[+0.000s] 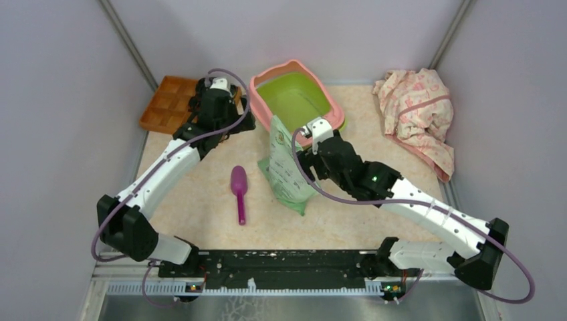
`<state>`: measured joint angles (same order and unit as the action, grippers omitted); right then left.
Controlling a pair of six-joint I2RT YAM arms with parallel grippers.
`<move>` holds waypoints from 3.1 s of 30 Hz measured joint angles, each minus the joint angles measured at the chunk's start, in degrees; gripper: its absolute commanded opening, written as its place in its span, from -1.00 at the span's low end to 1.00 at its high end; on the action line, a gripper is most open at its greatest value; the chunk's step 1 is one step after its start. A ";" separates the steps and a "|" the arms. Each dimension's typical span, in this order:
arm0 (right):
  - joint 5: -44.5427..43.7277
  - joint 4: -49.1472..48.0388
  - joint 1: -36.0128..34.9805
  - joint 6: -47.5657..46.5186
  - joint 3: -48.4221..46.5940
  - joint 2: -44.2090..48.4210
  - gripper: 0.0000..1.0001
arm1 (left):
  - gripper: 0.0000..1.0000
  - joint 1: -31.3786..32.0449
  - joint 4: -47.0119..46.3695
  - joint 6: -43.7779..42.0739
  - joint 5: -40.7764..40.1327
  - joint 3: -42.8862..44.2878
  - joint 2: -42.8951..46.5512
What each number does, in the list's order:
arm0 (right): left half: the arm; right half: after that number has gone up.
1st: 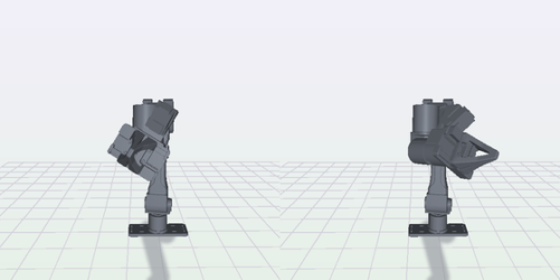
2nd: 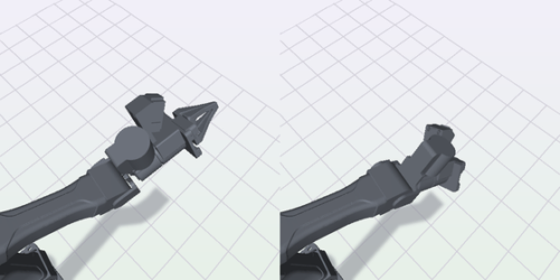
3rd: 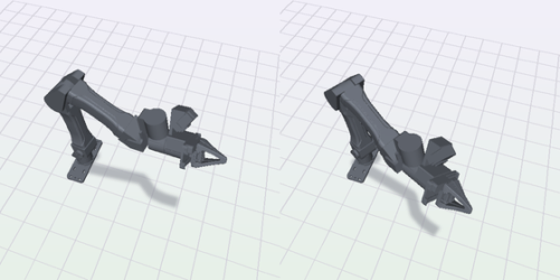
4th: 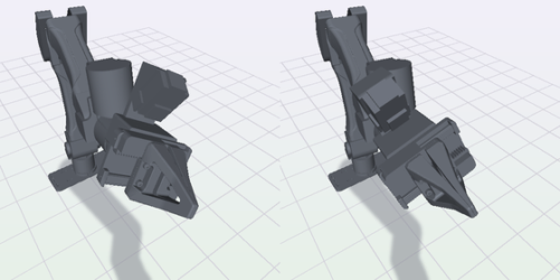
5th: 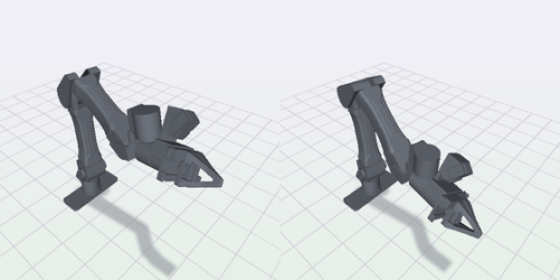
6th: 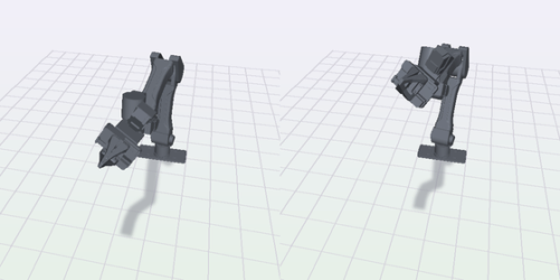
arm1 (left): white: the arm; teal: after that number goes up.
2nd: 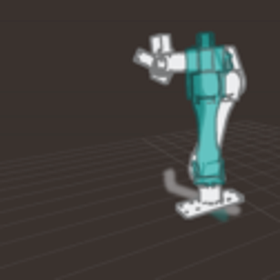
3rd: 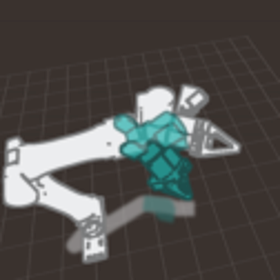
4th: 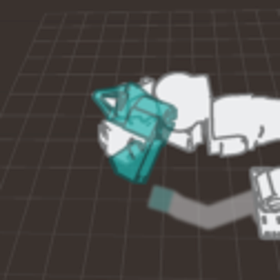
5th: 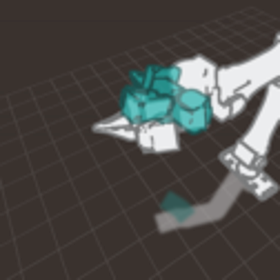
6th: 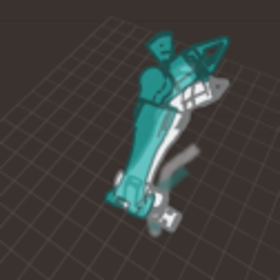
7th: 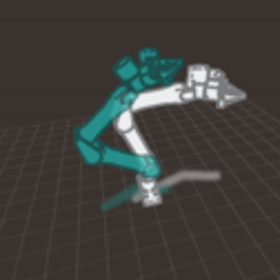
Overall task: Fill the litter box with clean litter
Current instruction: Remove the clamp from the cat litter bag.
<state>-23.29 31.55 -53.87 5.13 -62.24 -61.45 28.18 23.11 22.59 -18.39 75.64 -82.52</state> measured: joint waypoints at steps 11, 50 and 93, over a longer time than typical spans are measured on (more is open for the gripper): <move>2.14 0.17 -0.02 -0.02 1.60 -1.40 0.48 | 0.97 -9.18 2.38 2.69 13.68 -4.11 -2.47; 4.46 0.09 -3.67 -1.11 2.91 1.53 0.26 | 0.97 -8.90 4.37 2.64 17.55 -2.05 -3.98; -1.27 7.54 -5.25 0.63 -2.73 -2.58 -1.00 | 0.97 -8.90 4.52 2.03 20.04 -3.96 -3.61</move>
<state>-24.56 39.09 -59.11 5.76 -64.97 -64.03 19.29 27.64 24.62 1.65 71.68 -86.13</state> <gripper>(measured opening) 0.250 0.987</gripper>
